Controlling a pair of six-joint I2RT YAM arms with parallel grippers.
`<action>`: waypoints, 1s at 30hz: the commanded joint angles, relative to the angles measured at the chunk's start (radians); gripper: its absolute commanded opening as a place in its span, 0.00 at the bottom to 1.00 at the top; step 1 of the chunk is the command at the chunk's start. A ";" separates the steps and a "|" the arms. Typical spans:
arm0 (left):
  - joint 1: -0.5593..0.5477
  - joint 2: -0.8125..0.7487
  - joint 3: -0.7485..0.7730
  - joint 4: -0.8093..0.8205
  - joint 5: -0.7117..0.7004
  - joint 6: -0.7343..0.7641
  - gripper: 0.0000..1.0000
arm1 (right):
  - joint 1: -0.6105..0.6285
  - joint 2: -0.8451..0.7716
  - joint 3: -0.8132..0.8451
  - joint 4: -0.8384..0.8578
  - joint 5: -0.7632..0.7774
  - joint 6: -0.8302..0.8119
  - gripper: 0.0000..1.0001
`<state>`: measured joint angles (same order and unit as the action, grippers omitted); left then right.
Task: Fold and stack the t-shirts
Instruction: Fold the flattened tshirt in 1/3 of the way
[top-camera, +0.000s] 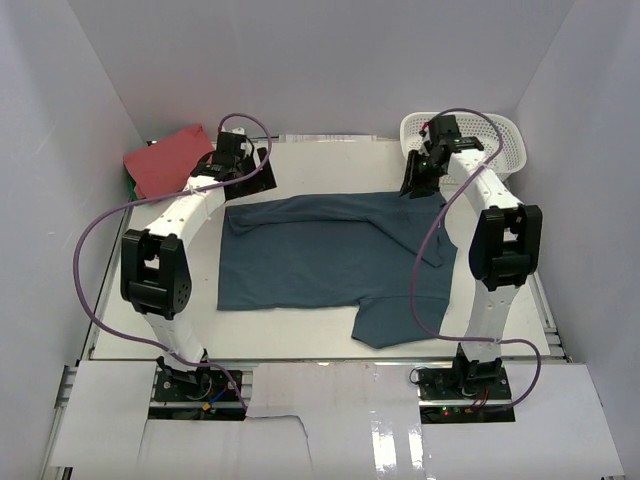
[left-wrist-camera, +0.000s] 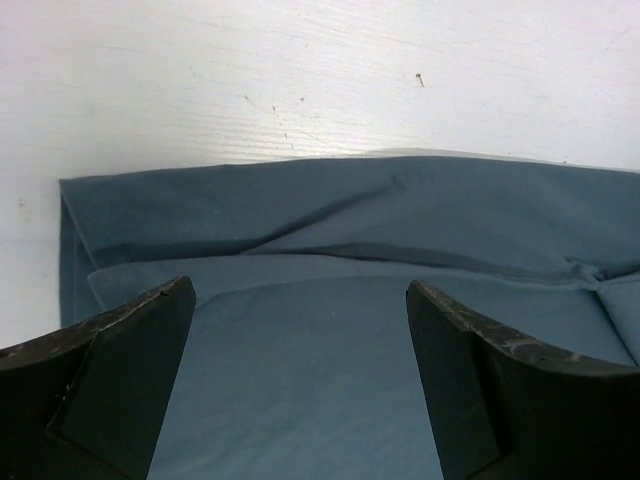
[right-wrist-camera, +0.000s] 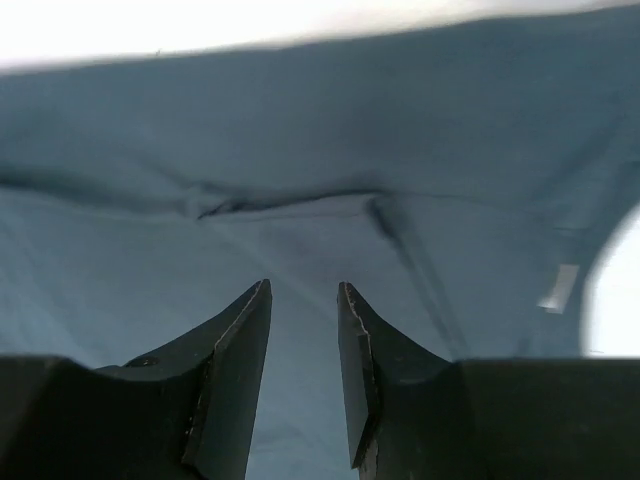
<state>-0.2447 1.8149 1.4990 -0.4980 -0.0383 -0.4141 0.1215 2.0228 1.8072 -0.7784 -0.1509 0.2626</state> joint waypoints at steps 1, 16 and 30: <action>0.015 -0.060 -0.017 -0.051 0.017 0.040 0.98 | 0.043 -0.026 -0.061 0.022 -0.047 -0.031 0.40; 0.087 0.000 -0.014 -0.071 0.095 0.098 0.98 | 0.081 0.094 0.001 0.004 -0.058 -0.062 0.40; 0.154 -0.023 -0.049 -0.077 0.089 0.135 0.98 | 0.079 0.188 0.076 -0.007 -0.007 -0.059 0.43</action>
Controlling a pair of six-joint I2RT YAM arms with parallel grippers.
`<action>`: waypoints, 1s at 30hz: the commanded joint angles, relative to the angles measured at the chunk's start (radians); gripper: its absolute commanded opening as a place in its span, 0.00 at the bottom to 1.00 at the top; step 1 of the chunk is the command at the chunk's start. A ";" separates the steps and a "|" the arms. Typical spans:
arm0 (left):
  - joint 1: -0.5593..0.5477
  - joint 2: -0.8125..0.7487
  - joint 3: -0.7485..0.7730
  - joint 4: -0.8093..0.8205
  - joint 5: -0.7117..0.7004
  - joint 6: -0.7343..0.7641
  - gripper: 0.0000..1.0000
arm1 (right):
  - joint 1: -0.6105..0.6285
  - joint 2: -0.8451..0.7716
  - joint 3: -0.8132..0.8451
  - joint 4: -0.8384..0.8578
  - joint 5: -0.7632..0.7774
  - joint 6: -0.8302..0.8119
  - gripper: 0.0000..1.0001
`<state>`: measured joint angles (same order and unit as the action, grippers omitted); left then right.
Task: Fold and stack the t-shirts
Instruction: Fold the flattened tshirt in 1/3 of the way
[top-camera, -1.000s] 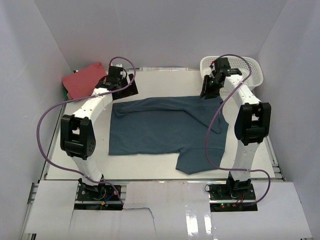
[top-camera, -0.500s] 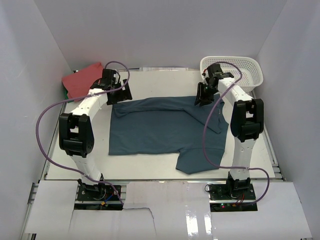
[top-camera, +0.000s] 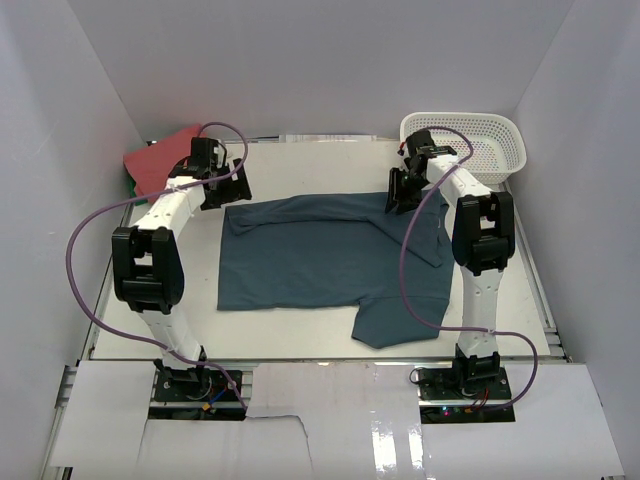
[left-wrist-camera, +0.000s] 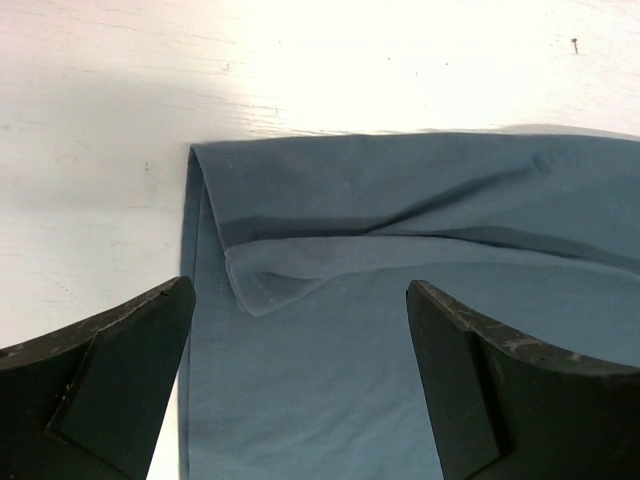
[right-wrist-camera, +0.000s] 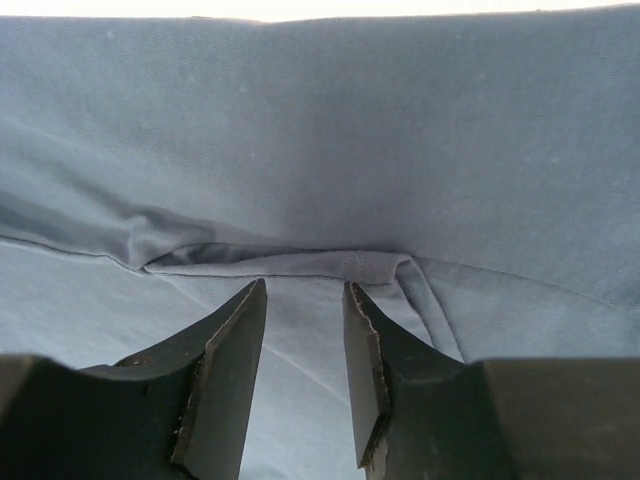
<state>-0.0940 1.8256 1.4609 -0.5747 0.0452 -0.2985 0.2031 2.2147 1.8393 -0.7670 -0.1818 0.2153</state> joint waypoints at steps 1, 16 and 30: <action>0.004 -0.034 -0.013 -0.001 0.005 0.019 0.98 | -0.002 -0.006 0.046 -0.021 0.034 -0.011 0.44; 0.004 -0.058 -0.050 0.010 0.013 0.016 0.98 | -0.011 -0.015 0.026 -0.029 0.123 -0.057 0.55; 0.004 -0.069 -0.066 0.015 0.012 0.021 0.98 | -0.014 0.019 0.020 -0.011 0.070 -0.062 0.39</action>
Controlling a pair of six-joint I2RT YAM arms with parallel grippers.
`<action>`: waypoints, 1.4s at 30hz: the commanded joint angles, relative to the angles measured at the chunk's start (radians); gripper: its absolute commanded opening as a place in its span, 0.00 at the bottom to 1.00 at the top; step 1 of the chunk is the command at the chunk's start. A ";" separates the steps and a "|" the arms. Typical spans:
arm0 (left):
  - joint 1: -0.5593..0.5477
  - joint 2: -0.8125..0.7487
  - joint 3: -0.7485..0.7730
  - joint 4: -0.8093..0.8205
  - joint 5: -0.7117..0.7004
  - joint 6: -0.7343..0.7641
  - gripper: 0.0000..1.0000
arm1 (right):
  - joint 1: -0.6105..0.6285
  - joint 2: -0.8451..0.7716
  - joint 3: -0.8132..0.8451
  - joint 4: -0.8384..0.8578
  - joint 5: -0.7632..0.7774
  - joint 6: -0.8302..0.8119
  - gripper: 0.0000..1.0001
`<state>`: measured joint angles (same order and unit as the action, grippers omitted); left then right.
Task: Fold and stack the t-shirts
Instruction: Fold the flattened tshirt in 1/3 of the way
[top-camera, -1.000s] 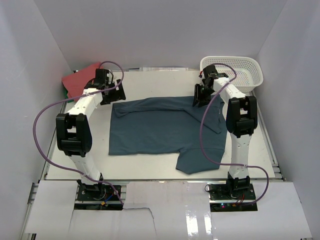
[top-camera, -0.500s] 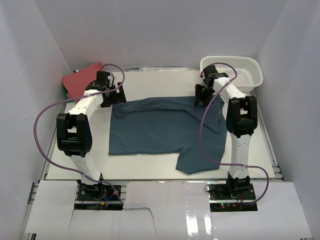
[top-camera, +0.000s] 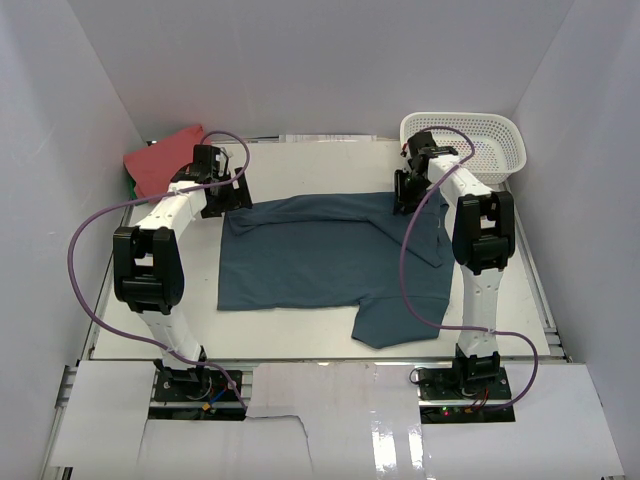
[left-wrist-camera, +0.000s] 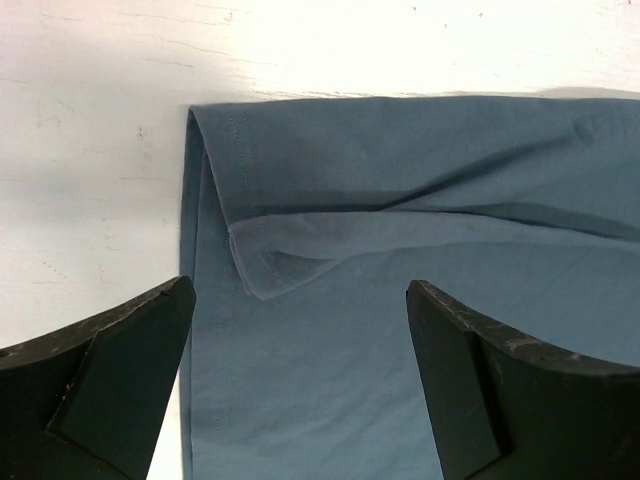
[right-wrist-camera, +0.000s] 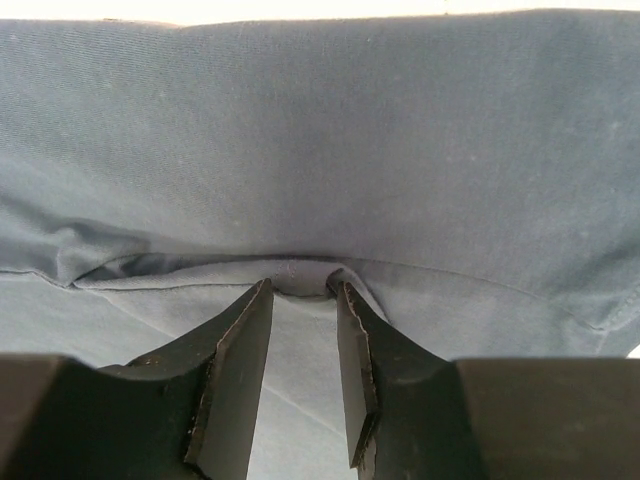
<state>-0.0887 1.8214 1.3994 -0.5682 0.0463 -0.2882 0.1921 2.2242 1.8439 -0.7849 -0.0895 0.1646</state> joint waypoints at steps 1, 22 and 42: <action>-0.002 -0.066 -0.008 0.010 0.010 0.011 0.98 | -0.005 0.009 0.015 0.007 -0.026 -0.011 0.39; -0.002 -0.083 -0.025 0.013 0.040 -0.008 0.98 | 0.012 -0.165 -0.187 0.073 -0.142 0.027 0.09; -0.002 -0.076 -0.043 0.016 0.041 -0.006 0.98 | 0.090 -0.409 -0.555 0.187 -0.377 0.145 0.22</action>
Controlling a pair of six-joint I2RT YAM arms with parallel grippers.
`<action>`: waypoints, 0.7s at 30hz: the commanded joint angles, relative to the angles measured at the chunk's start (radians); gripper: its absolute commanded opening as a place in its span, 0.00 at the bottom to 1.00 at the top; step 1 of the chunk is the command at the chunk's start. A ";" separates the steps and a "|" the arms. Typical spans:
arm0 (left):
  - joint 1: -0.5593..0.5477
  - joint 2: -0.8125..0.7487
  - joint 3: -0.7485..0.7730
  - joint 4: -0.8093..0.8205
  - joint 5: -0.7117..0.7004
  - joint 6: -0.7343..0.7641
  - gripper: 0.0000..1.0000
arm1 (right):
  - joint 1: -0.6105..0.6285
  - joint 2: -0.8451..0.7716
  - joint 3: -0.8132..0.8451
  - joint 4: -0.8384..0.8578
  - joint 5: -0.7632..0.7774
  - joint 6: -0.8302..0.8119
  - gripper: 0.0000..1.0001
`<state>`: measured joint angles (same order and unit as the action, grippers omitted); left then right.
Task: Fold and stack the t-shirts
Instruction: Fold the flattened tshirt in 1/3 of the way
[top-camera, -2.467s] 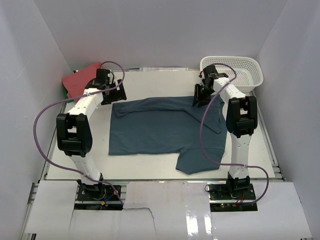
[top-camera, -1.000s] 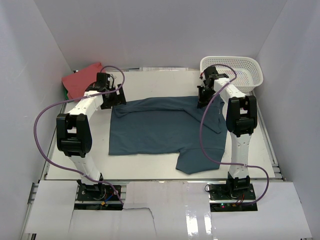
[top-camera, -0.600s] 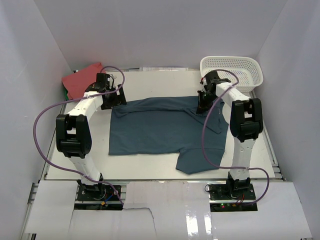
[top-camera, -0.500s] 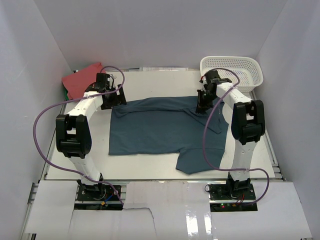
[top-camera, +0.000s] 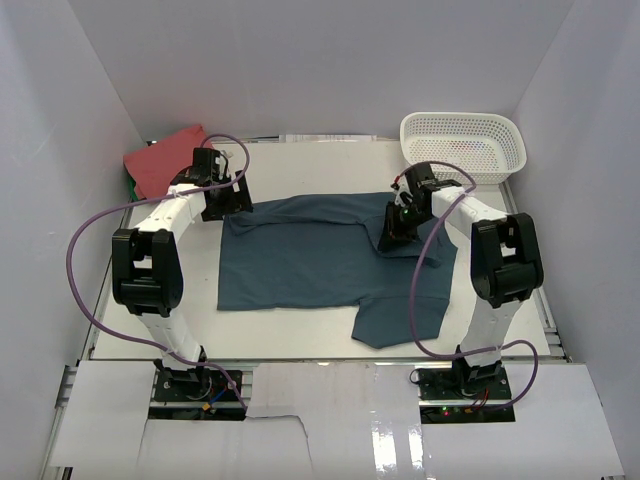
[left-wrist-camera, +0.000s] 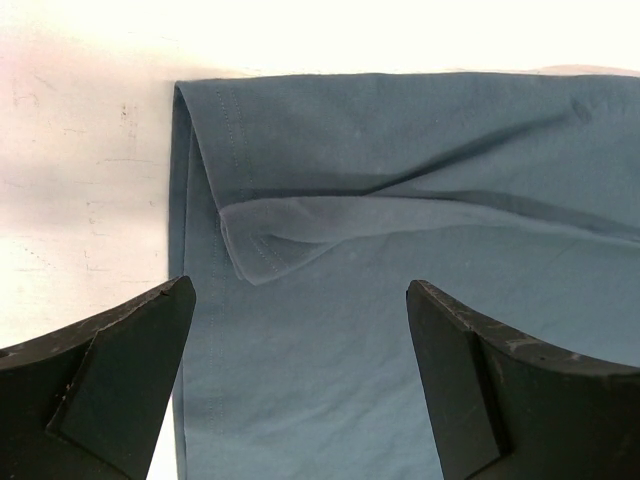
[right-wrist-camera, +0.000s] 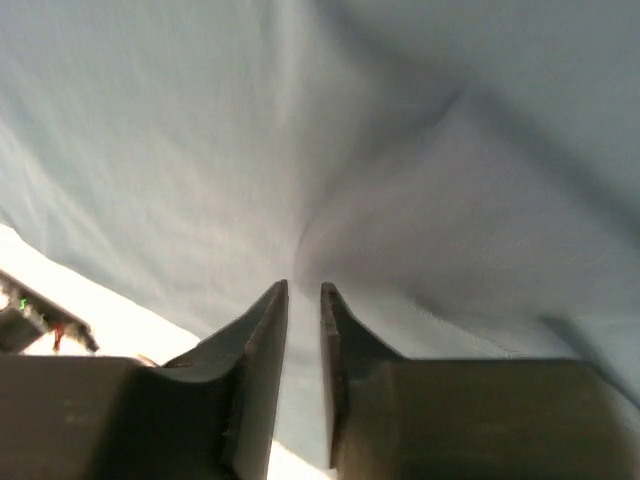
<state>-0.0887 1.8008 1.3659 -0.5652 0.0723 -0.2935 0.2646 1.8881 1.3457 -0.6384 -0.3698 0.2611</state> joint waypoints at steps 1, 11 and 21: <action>0.000 -0.054 -0.010 0.013 0.017 -0.001 0.98 | 0.024 -0.095 -0.072 0.046 -0.107 0.055 0.27; -0.002 -0.054 -0.016 0.013 0.017 0.002 0.98 | 0.036 -0.184 -0.057 0.022 -0.153 0.063 0.67; -0.002 -0.064 -0.037 0.016 0.056 -0.038 0.98 | 0.108 0.064 0.327 -0.006 0.067 -0.040 0.65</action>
<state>-0.0887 1.8008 1.3411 -0.5632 0.0914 -0.3050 0.3412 1.8713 1.5703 -0.6178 -0.4068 0.2790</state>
